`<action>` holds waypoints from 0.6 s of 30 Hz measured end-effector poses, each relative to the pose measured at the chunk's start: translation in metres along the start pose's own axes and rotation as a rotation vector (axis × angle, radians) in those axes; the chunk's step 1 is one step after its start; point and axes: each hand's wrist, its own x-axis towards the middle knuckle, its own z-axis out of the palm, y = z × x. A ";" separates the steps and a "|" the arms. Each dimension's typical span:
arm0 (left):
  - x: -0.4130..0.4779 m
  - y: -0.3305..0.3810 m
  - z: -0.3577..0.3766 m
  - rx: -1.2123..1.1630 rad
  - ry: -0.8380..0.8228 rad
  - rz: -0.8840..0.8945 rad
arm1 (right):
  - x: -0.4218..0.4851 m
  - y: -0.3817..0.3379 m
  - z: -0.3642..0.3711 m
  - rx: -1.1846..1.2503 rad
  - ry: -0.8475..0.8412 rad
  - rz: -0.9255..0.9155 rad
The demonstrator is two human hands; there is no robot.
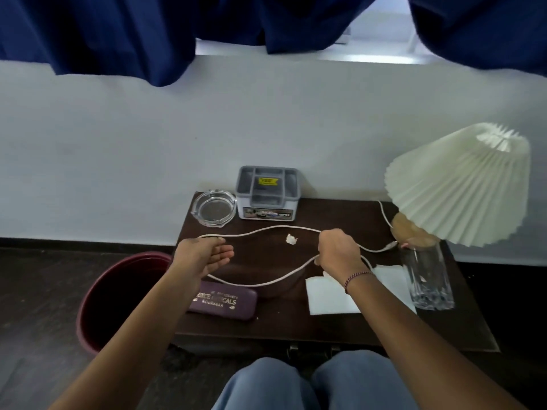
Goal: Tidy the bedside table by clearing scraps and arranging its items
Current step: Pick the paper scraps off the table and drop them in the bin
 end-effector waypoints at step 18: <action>0.001 -0.012 0.018 0.039 -0.038 0.068 | -0.001 0.014 0.023 0.096 0.048 -0.010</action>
